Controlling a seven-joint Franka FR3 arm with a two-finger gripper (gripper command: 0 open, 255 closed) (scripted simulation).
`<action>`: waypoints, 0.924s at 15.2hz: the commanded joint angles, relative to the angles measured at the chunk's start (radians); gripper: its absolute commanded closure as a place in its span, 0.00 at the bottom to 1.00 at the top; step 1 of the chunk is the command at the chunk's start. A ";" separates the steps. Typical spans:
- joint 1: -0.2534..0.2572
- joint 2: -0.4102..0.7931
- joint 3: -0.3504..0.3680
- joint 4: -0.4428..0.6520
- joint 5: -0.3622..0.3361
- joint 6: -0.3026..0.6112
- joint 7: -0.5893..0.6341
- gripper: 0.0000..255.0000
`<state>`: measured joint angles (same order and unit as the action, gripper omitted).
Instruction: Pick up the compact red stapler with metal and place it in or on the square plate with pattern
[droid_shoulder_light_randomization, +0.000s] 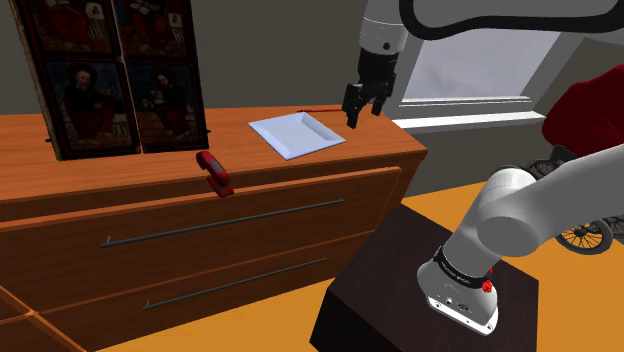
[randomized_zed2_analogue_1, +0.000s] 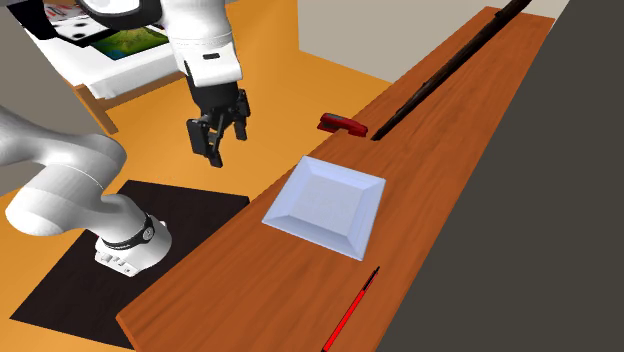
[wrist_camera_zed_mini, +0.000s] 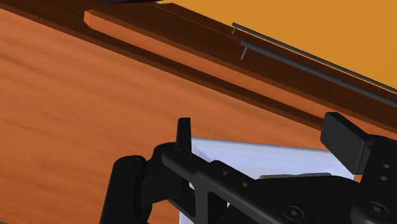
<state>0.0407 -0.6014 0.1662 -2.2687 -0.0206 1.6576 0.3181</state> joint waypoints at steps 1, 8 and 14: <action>0.009 0.049 0.037 0.020 0.019 0.035 0.051 0.00; 0.022 0.245 0.146 0.137 0.038 0.135 0.208 0.00; 0.035 0.442 0.230 0.286 -0.001 0.194 0.351 0.00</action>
<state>0.0740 -0.1931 0.3843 -2.0057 -0.0123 1.8388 0.6458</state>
